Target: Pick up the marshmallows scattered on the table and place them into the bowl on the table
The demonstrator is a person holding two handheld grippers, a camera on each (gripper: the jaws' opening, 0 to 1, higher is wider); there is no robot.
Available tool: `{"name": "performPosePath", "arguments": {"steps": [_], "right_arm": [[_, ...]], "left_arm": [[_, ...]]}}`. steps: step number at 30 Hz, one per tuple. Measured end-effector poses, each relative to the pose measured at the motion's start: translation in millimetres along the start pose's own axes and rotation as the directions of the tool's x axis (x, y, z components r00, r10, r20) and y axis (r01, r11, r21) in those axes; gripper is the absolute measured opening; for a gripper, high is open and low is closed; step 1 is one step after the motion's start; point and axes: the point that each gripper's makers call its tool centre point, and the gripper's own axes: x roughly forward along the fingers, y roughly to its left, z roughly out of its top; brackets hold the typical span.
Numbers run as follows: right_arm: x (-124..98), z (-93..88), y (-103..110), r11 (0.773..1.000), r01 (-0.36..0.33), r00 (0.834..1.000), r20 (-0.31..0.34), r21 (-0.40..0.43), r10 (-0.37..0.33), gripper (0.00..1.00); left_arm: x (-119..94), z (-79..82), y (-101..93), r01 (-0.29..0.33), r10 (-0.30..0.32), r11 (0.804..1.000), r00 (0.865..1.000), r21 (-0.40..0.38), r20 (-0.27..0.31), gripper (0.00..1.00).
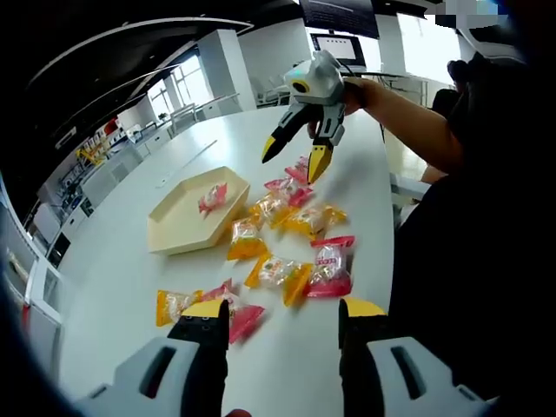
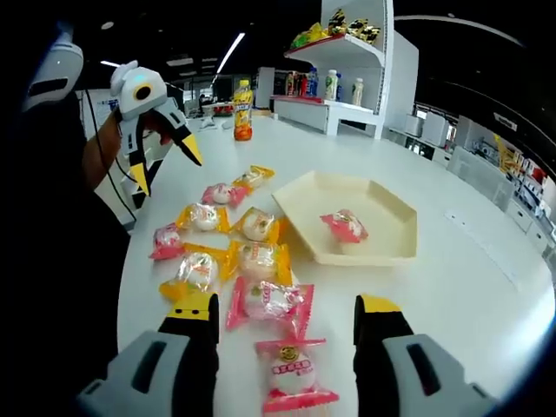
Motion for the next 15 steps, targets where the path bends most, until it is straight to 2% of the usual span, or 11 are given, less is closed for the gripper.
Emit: {"name": "performPosePath", "arguments": {"steps": [15], "right_arm": [[-4.4,-13.5,-1.0,0.999,0.016,0.998,-0.067,-0.032,-0.018,0.62]], "left_arm": [[-0.4,-0.2,-0.8,0.006,-0.006,1.000,1.000,0.001,0.004,0.50]]}}
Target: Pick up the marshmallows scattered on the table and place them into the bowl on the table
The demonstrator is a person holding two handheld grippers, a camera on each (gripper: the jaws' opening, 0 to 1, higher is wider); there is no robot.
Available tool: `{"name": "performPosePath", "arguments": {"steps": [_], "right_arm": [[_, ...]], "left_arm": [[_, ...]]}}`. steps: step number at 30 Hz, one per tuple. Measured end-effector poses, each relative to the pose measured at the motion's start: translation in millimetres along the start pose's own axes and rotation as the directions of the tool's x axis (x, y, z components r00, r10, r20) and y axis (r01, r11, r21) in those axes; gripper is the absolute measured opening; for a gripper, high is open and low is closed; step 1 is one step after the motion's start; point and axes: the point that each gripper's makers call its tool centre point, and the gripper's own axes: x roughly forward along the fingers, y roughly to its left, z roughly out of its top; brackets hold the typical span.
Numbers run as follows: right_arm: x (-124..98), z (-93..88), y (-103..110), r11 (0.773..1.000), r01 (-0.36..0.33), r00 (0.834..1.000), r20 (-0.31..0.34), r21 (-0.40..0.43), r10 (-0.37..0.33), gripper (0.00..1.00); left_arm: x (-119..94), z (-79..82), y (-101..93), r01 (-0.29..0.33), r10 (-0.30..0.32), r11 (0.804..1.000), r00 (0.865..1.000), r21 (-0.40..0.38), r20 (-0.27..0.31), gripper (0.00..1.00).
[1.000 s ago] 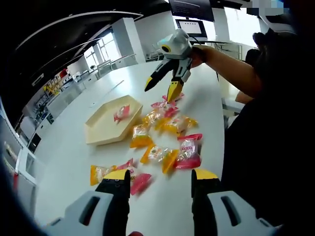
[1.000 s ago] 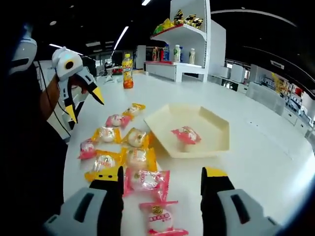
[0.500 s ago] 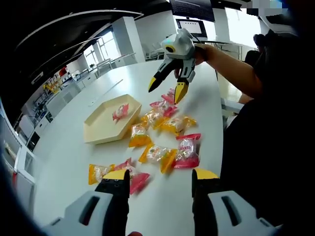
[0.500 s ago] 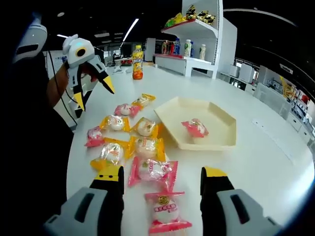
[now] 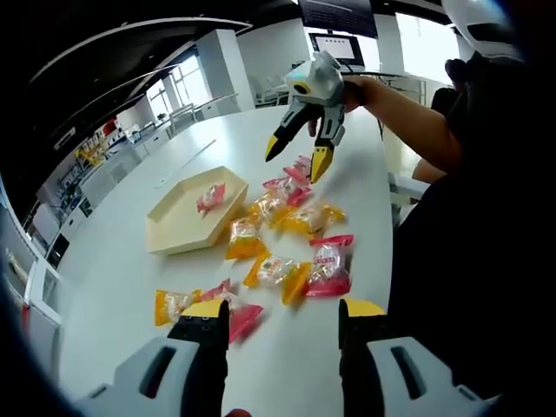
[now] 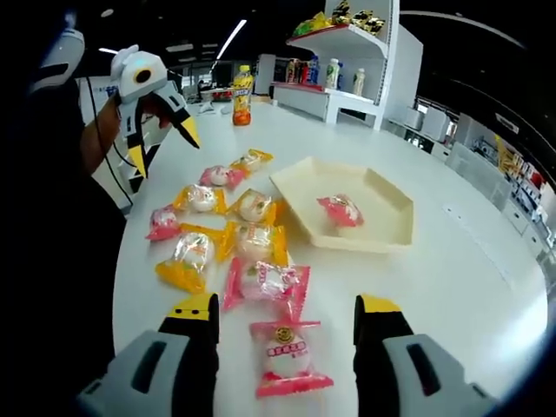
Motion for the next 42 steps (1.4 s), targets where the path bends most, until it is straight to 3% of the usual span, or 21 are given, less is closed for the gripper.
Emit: {"name": "performPosePath", "arguments": {"steps": [18,32,42], "right_arm": [[-3.0,-5.8,8.0,0.999,-0.015,0.998,-0.060,-0.049,0.012,0.61],[-2.3,-11.0,20.6,0.993,-0.067,0.993,-0.107,-0.094,0.057,0.60],[-4.8,-15.6,18.9,0.990,-0.065,0.988,-0.148,-0.122,0.047,0.58]], "left_arm": [[-1.9,3.5,-7.0,0.028,-0.028,1.000,0.999,-0.004,0.030,0.51],[-2.1,1.5,-7.4,0.026,-0.026,1.000,0.999,-0.003,0.028,0.51],[-0.5,-0.4,-9.4,0.032,-0.032,0.999,0.999,0.000,0.022,0.51]]}}
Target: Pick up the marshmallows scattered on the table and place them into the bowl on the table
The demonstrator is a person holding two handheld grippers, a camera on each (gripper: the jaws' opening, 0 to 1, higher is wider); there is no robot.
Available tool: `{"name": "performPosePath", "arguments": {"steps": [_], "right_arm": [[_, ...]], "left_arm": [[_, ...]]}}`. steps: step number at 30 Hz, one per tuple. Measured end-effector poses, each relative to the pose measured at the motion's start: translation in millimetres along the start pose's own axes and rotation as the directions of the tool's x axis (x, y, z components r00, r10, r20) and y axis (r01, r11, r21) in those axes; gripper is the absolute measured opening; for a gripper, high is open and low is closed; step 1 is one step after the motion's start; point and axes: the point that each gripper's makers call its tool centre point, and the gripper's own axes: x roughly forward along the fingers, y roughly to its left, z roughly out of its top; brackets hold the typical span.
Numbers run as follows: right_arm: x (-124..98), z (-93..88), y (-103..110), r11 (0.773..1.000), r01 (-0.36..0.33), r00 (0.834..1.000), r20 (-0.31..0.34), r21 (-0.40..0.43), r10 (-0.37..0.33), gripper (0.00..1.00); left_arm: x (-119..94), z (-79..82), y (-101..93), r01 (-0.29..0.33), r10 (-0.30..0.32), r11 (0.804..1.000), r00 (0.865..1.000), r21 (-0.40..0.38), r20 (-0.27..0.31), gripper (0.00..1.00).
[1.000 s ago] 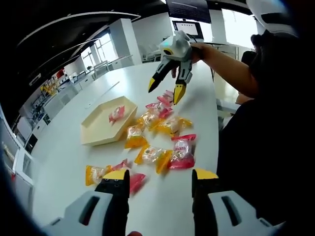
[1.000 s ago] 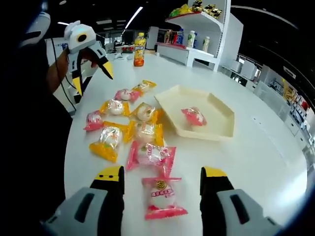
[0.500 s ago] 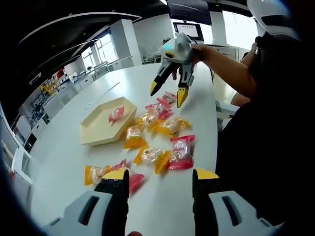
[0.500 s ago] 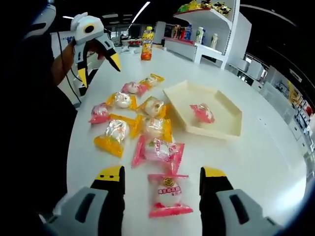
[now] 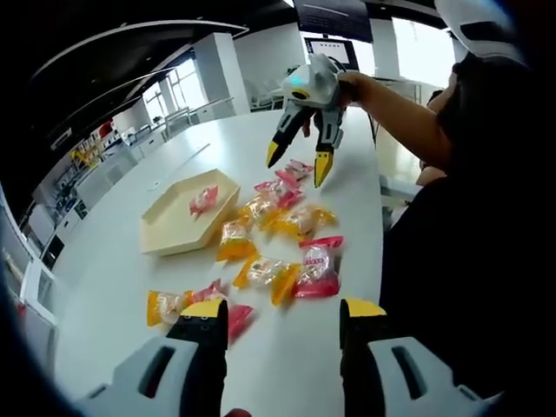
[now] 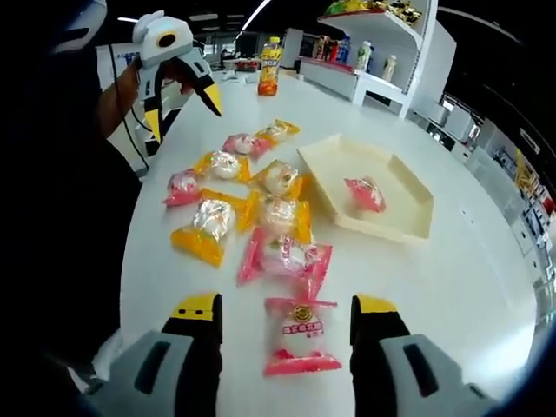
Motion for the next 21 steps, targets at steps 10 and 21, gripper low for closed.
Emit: {"name": "performPosePath", "arguments": {"steps": [10,21], "right_arm": [[-0.7,-6.7,0.1,1.000,-0.011,0.999,-0.043,-0.003,0.011,0.55],[-3.1,-11.3,-1.7,1.000,-0.017,0.998,-0.062,0.000,0.017,0.52]], "left_arm": [[-1.4,1.2,0.0,0.000,0.000,1.000,1.000,0.001,0.006,0.51],[-0.7,0.5,0.1,-0.001,0.001,1.000,1.000,0.002,0.000,0.51]]}}
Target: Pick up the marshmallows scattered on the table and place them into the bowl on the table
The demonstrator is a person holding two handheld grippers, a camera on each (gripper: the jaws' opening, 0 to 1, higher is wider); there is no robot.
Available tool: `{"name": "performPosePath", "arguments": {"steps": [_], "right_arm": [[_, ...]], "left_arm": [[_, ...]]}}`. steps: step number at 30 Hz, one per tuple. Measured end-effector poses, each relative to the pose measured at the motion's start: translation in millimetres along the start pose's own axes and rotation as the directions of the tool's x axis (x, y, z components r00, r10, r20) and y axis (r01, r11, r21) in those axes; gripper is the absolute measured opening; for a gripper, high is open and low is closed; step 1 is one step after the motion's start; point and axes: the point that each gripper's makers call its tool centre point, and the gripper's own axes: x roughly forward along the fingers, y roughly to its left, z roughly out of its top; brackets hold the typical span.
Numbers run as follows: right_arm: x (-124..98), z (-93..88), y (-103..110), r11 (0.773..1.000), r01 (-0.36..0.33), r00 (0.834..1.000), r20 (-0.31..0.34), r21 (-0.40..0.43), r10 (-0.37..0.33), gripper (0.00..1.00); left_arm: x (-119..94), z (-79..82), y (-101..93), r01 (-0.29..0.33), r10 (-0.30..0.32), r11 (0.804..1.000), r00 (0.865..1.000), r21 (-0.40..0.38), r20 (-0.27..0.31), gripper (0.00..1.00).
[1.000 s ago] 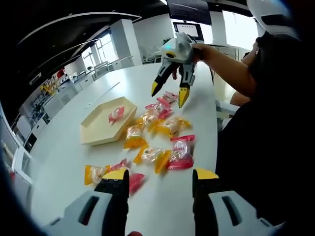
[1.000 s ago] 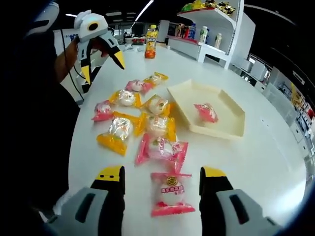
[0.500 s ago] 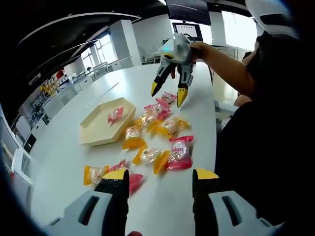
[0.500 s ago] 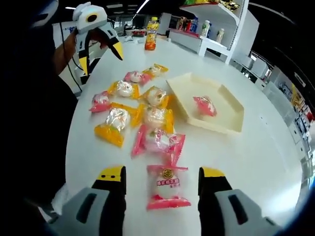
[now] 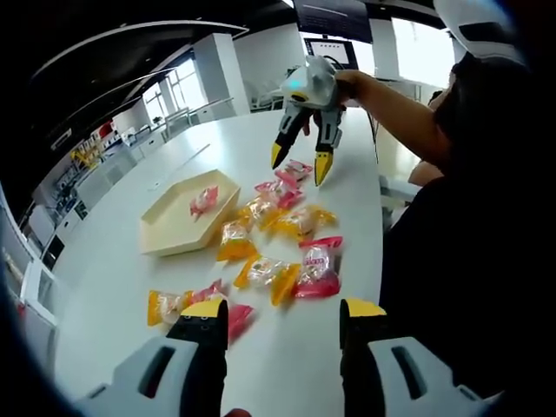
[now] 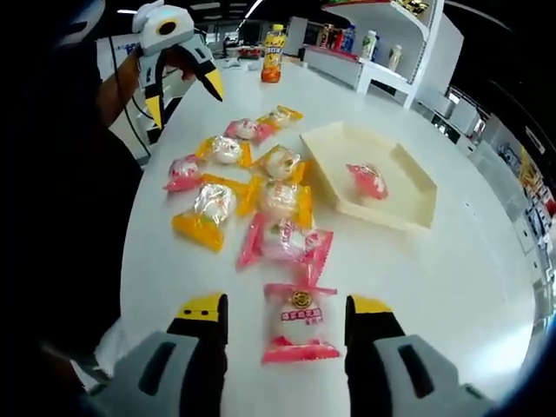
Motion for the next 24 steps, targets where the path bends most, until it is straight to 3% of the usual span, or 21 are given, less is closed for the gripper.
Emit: {"name": "performPosePath", "arguments": {"steps": [5,16,24], "right_arm": [[-2.2,-3.0,-12.0,0.999,0.031,1.000,-0.004,0.033,-0.031,0.52],[-0.7,-13.1,-13.8,1.000,0.011,0.999,-0.052,0.013,-0.010,0.51],[-0.9,-14.7,-17.7,1.000,0.015,0.999,-0.053,0.021,-0.014,0.46]], "left_arm": [[0.0,-0.2,0.5,0.000,0.000,1.000,1.000,0.002,-0.003,0.51],[0.0,1.2,2.7,-0.010,0.010,1.000,1.000,0.002,-0.001,0.50],[-1.0,1.8,3.8,-0.015,0.015,1.000,1.000,0.005,-0.002,0.50]]}}
